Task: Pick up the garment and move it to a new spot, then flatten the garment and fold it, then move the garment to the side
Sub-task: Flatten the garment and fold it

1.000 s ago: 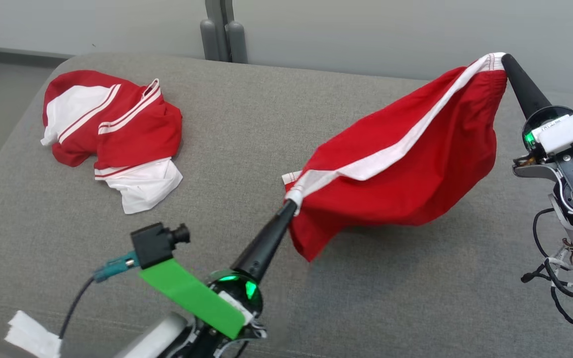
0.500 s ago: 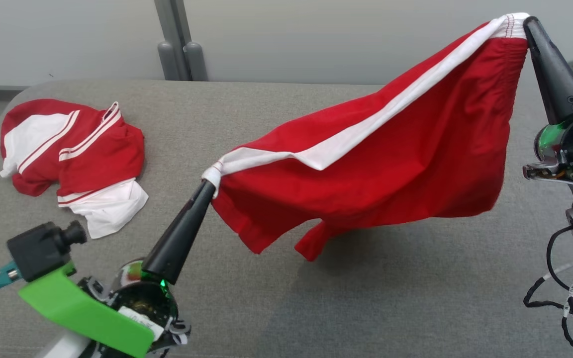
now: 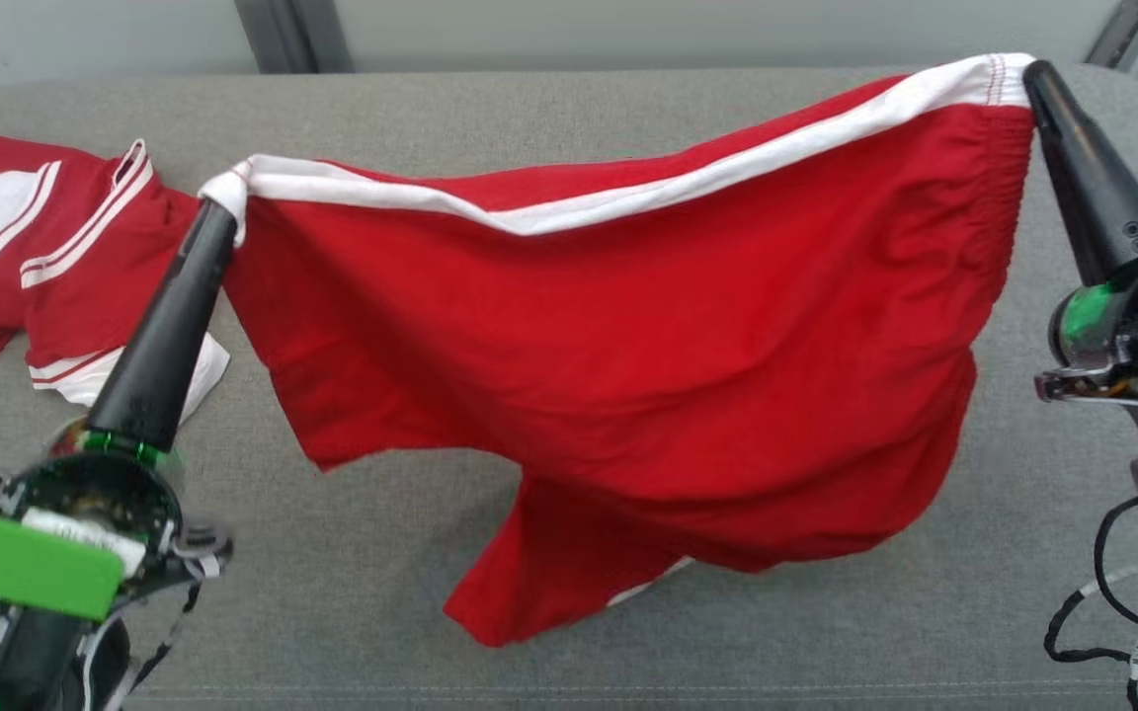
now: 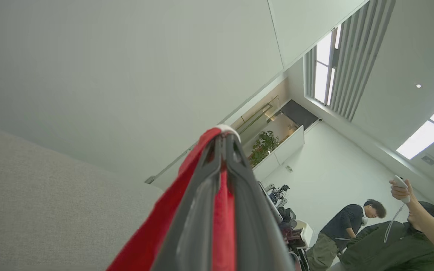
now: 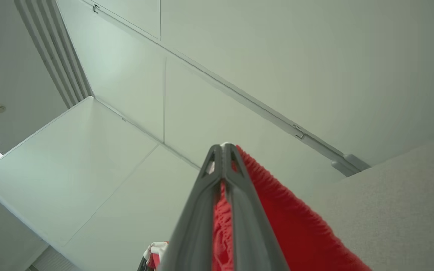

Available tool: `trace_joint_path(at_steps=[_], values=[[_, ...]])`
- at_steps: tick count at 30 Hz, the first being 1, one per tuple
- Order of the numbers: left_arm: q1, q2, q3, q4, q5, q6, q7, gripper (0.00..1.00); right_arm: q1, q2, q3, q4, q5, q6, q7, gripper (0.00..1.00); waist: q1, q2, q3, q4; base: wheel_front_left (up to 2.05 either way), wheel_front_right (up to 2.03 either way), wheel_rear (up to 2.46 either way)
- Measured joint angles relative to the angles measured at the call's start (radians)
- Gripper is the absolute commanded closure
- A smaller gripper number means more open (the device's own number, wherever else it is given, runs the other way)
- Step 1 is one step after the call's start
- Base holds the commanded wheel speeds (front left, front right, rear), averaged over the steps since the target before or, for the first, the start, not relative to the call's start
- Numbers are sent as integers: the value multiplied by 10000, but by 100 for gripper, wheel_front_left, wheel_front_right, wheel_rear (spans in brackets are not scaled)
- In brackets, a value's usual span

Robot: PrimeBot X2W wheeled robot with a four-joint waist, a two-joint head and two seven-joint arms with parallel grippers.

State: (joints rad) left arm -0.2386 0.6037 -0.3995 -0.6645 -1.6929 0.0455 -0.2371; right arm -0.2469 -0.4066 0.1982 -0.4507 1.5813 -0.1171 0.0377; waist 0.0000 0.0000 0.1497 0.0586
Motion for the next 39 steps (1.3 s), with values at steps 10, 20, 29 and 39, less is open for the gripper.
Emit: trace_joint_path(at_steps=[10,20,29,39], values=[[-3811,-303,222,3080,-911,481,1124,100,-3803,568,481,2940,-1124,-169,17,100,0,0,1300,126,0,0,0],[-6822,-1047,326,3906,-276,512,1218,100,-6879,1009,-27,4558,-1985,-153,-558,100,0,0,2499,166,0,0,0],[-5076,-1091,-909,3670,276,-318,1304,100,-4981,577,401,4684,-2065,-161,-190,100,1,0,3666,110,0,0,0],[-1402,-1338,-1578,4291,198,-1087,546,100,-1914,692,125,4418,-1312,-151,-295,100,-1,0,3472,-35,0,0,0]])
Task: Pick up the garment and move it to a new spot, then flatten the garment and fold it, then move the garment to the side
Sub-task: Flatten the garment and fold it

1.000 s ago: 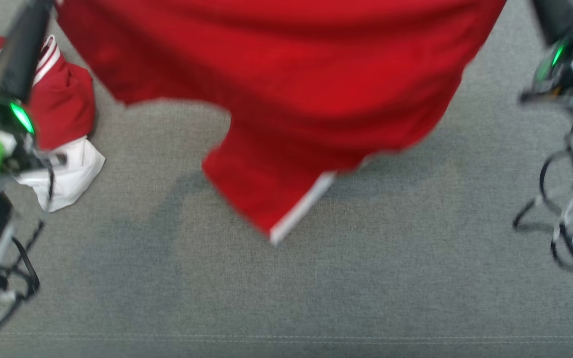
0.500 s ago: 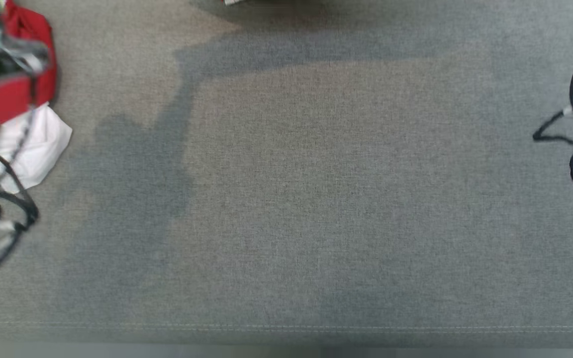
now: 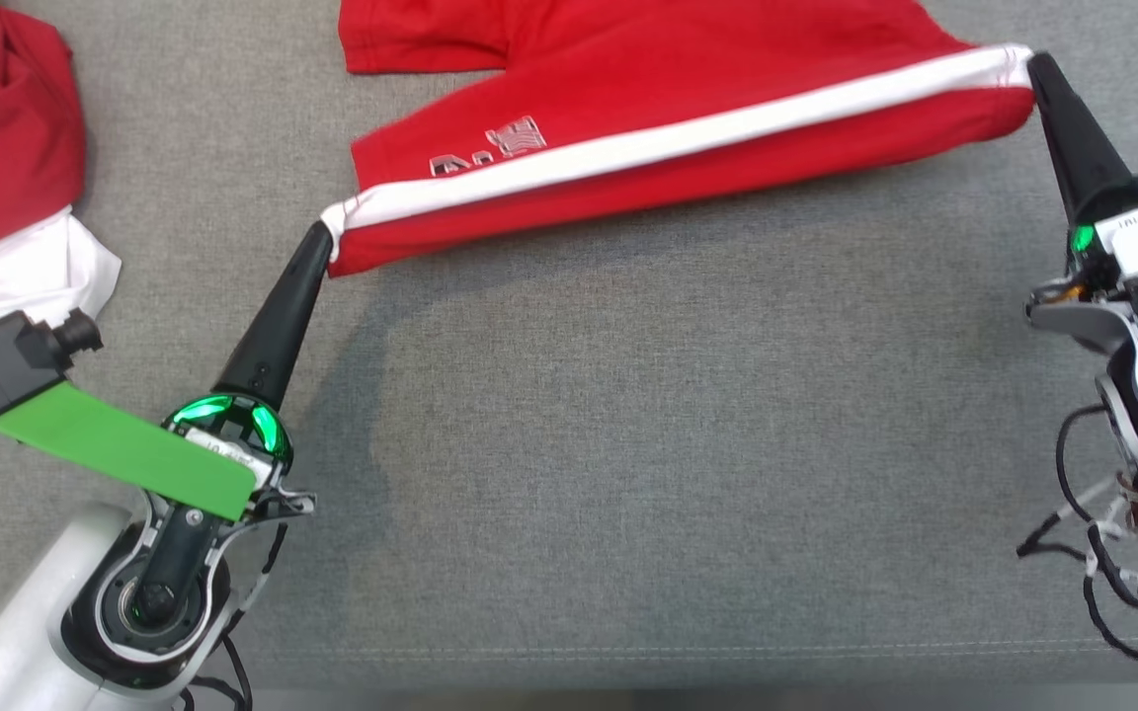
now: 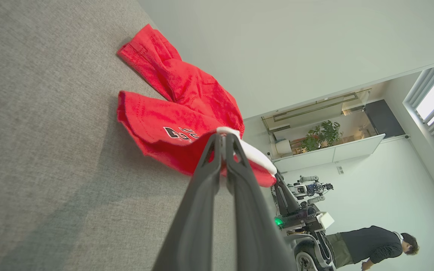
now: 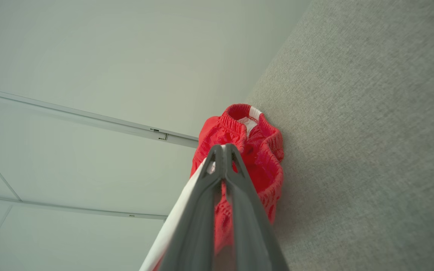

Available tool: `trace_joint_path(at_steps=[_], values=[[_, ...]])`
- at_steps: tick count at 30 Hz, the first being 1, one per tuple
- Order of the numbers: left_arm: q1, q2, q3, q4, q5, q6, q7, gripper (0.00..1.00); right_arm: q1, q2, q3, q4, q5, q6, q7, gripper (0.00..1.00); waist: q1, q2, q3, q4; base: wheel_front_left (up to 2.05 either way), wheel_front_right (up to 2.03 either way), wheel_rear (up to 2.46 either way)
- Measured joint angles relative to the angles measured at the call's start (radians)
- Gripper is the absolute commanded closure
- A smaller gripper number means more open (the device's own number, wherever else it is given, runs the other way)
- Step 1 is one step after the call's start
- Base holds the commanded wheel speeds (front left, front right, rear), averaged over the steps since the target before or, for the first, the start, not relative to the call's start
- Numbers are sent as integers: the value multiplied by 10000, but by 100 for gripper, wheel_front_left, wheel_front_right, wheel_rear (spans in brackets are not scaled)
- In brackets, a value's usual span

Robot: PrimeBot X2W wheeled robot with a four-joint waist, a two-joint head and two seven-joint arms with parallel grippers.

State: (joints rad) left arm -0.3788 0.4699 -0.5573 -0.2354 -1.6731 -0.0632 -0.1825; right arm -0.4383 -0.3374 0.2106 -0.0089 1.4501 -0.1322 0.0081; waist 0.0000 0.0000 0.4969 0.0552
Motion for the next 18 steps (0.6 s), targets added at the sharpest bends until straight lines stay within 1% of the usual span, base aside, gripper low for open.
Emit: trace_joint_path(at_steps=[2,4,7,9,12,15,18], values=[[154,-15,4,-12,-2,-81,-50,100,403,-21,-163,-96,142,2,-77,100,0,0,-181,-23,0,0,0],[391,-15,6,-58,-2,-173,-130,100,1064,-27,-253,-211,278,94,-111,100,0,0,-466,-49,0,0,0],[774,0,-8,-92,4,-215,-136,100,1861,-27,-265,-290,387,107,-117,100,0,0,-764,-72,0,0,0],[1069,40,-38,-184,29,-249,-198,100,2367,-27,-263,-401,435,205,-117,100,0,0,-967,-87,0,0,0],[1514,121,-79,-374,29,-255,-228,100,2972,-23,-280,-604,608,207,-134,100,0,0,-1265,-112,0,0,0],[1913,167,-161,-510,31,-259,-291,100,3588,-42,-380,-882,660,313,-178,100,0,0,-1543,-133,0,0,0],[2343,198,-146,-619,54,-290,-360,100,4102,-205,-378,-1277,656,546,-176,100,0,0,-1790,-145,0,0,0]])
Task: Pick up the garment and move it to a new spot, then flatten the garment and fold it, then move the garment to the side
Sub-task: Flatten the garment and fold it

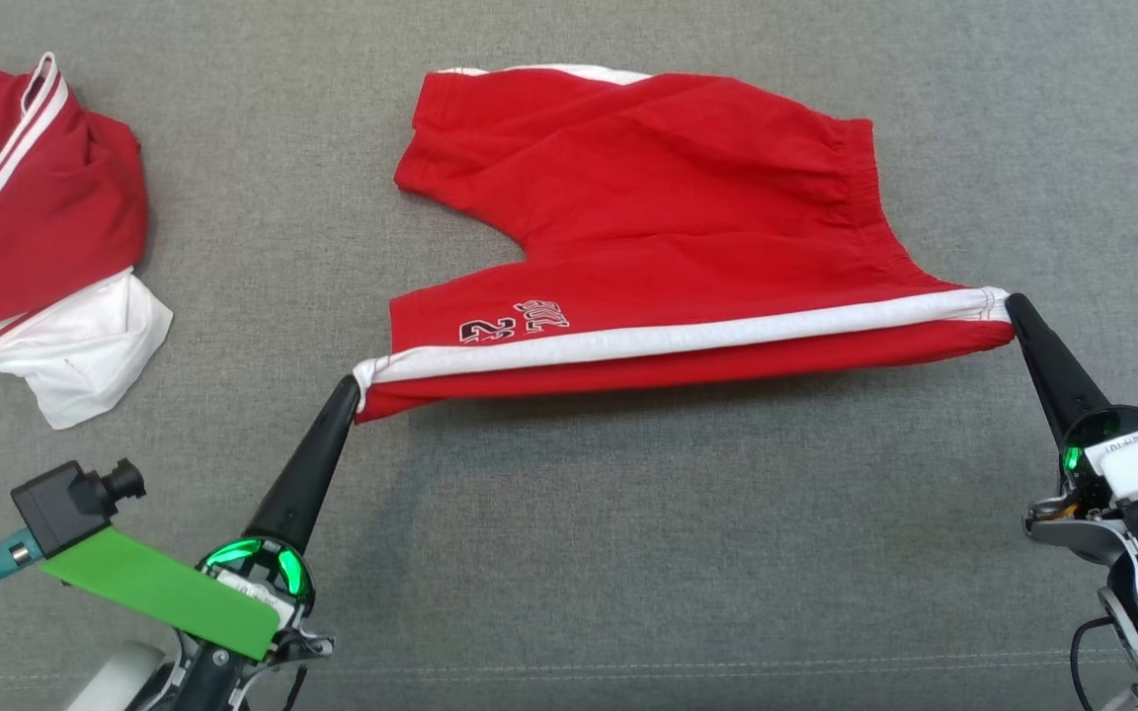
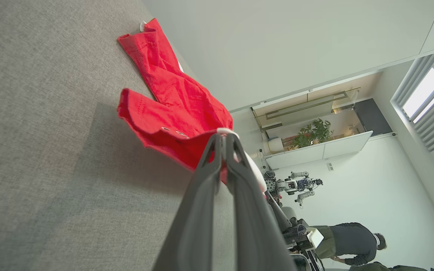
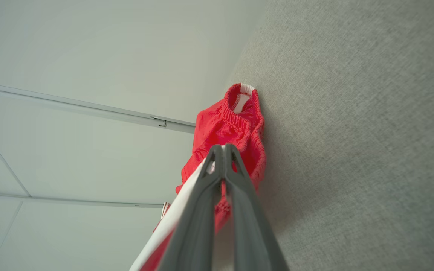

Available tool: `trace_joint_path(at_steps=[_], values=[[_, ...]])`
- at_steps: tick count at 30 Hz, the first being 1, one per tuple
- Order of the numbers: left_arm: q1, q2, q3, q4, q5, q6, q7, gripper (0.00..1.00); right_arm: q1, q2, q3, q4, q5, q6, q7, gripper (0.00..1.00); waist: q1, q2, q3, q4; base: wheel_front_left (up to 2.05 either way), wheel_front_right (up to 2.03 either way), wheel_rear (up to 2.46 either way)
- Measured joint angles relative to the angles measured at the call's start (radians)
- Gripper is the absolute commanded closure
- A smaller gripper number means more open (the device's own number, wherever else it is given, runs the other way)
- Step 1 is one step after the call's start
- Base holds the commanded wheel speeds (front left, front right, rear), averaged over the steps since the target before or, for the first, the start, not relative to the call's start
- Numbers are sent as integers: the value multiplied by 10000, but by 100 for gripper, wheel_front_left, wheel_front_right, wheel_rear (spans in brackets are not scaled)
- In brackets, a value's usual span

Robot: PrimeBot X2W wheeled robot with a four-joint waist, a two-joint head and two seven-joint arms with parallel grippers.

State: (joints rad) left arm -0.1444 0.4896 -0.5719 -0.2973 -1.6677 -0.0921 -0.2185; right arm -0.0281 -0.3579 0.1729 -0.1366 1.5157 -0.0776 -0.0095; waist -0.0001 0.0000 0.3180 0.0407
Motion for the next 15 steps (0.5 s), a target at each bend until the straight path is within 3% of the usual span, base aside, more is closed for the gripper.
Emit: trace_joint_path(at_steps=[4,15], values=[[476,79,-4,-71,82,-2,-69,100,386,-230,-19,-721,-4,318,2,100,0,0,-270,-26,0,0,0],[1506,257,253,-529,211,-17,-127,100,2799,-594,21,-1195,82,362,115,100,0,0,-502,-150,0,0,0]])
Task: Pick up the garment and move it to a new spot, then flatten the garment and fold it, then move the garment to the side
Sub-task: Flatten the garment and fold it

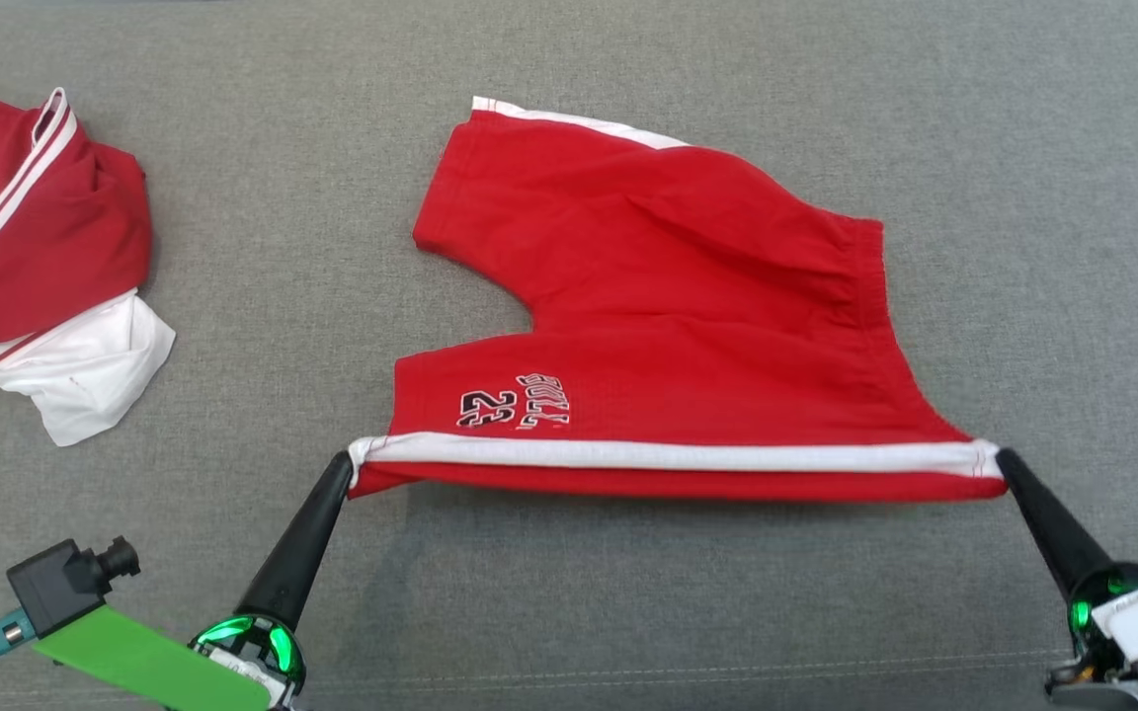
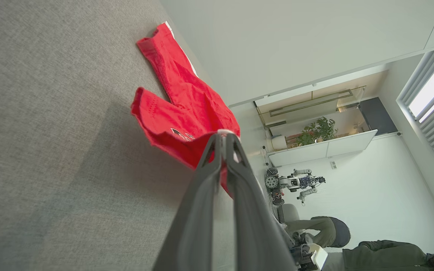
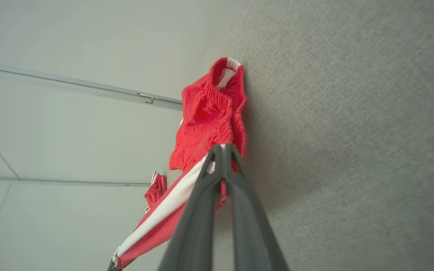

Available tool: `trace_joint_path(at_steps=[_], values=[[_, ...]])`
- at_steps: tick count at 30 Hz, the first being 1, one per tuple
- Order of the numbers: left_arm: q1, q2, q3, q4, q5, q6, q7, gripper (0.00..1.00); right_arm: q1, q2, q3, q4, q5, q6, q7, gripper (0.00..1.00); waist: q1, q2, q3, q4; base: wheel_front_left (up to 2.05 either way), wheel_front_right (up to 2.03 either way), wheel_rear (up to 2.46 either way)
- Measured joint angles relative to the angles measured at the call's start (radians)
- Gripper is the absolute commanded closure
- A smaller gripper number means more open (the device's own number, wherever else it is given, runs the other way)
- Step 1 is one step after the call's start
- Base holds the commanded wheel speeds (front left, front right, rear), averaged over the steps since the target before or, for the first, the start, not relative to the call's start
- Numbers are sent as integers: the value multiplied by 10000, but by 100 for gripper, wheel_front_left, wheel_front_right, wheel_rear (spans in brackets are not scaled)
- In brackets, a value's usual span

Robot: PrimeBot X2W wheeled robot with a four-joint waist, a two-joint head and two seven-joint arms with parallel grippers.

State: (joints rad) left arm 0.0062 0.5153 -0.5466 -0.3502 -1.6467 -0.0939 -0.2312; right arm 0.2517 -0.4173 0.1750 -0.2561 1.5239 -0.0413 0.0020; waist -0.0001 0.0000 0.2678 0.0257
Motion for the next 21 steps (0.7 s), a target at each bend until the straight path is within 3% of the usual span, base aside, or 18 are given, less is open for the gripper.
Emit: trace_joint_path(at_steps=[4,10,17,21], values=[[447,163,299,-301,125,4,0,100,746,-21,234,-50,75,61,86,100,0,0,54,-67,0,0,0],[759,552,759,-807,393,75,-86,100,993,23,433,-560,113,514,163,100,0,0,285,-195,0,0,0],[347,951,1014,-1137,662,238,-100,100,186,307,441,-1369,-155,849,-79,100,0,0,699,-385,0,0,0],[-547,1175,1099,-1325,903,431,174,100,-538,493,589,-1732,-483,872,-151,100,0,0,997,-525,0,0,0]])
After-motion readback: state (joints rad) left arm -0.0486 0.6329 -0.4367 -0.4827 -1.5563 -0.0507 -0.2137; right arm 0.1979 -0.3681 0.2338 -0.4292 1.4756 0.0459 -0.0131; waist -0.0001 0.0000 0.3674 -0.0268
